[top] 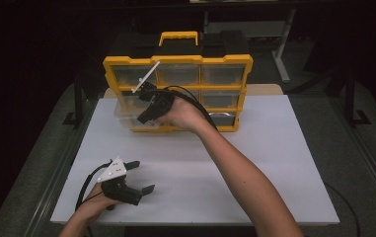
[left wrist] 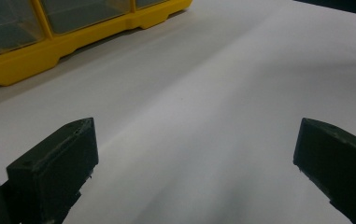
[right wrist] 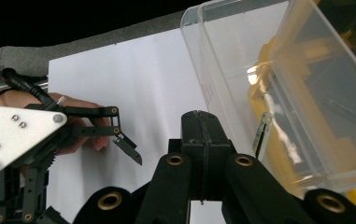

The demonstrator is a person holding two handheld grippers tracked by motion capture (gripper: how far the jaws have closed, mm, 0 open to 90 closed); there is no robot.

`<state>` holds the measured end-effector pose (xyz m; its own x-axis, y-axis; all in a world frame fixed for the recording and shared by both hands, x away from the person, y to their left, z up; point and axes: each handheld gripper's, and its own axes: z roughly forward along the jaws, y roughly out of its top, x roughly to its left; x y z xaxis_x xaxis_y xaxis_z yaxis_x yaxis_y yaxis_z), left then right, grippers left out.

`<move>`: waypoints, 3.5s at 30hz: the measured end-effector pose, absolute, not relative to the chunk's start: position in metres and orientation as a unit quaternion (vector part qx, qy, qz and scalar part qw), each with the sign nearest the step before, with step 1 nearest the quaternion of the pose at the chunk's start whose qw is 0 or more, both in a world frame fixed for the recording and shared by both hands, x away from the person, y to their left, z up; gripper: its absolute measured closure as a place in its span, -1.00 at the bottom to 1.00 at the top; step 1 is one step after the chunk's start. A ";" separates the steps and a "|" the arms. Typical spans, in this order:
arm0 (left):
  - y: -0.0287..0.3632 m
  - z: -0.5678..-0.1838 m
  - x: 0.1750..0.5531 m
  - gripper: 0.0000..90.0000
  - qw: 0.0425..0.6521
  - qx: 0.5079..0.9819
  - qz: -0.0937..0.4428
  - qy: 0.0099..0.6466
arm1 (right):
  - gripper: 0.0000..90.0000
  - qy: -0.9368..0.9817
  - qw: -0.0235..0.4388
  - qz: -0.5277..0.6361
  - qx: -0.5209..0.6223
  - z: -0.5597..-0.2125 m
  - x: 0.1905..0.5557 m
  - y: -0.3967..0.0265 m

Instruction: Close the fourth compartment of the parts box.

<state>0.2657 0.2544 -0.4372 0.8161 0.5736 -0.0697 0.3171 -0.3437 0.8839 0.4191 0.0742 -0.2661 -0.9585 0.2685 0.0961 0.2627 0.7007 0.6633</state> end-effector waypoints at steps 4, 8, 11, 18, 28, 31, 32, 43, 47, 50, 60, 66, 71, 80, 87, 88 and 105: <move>0.254 -0.437 0.266 -1.00 0.501 0.811 0.128 0.274 | 0.98 0.923 0.013 0.358 0.144 -0.266 0.419 0.075; 0.255 -0.437 0.266 -1.00 0.496 0.814 0.130 0.272 | 0.98 0.923 0.016 0.357 0.144 -0.265 0.419 0.075; 0.255 -0.437 0.266 -1.00 0.497 0.814 0.130 0.272 | 0.98 0.922 0.012 0.359 0.147 -0.265 0.420 0.077; 0.255 -0.437 0.266 -1.00 0.499 0.812 0.130 0.273 | 0.99 0.923 0.017 0.359 0.136 -0.265 0.422 0.083; 0.256 -0.437 0.266 -1.00 0.498 0.813 0.129 0.273 | 0.99 0.921 0.022 0.363 0.142 -0.266 0.427 0.088; 0.256 -0.437 0.266 -1.00 0.498 0.813 0.129 0.272 | 0.99 0.920 0.020 0.365 0.143 -0.265 0.428 0.088; 0.256 -0.437 0.266 -1.00 0.498 0.813 0.129 0.273 | 0.99 0.919 0.026 0.366 0.144 -0.265 0.428 0.089; 0.257 -0.438 0.267 -1.00 0.499 0.812 0.129 0.275 | 0.98 0.915 0.038 0.368 0.161 -0.267 0.442 0.088; 0.257 -0.438 0.267 -1.00 0.499 0.813 0.129 0.273 | 0.98 0.915 0.040 0.367 0.162 -0.267 0.443 0.088; 0.257 -0.438 0.267 -1.00 0.500 0.812 0.129 0.272 | 0.98 0.915 0.042 0.366 0.165 -0.266 0.445 0.088; 0.257 -0.438 0.268 -1.00 0.499 0.813 0.129 0.272 | 0.98 0.911 0.054 0.370 0.174 -0.266 0.454 0.088; 0.257 -0.438 0.268 -1.00 0.499 0.813 0.130 0.270 | 0.99 0.907 0.059 0.376 0.182 -0.265 0.460 0.086; 0.257 -0.438 0.268 -1.00 0.498 0.813 0.129 0.271 | 0.98 0.904 0.070 0.376 0.190 -0.267 0.465 0.084; 0.258 -0.438 0.269 -1.00 0.495 0.816 0.132 0.268 | 0.98 0.897 0.098 0.377 0.208 -0.267 0.471 0.080; 0.259 -0.438 0.269 -1.00 0.494 0.816 0.133 0.269 | 0.99 0.897 0.109 0.376 0.207 -0.268 0.472 0.081; 0.259 -0.438 0.268 -1.00 0.496 0.814 0.132 0.270 | 0.98 0.895 0.109 0.376 0.214 -0.267 0.471 0.081; 0.260 -0.437 0.268 -1.00 0.497 0.812 0.134 0.275 | 0.71 0.890 0.085 0.396 0.211 -0.263 0.455 0.055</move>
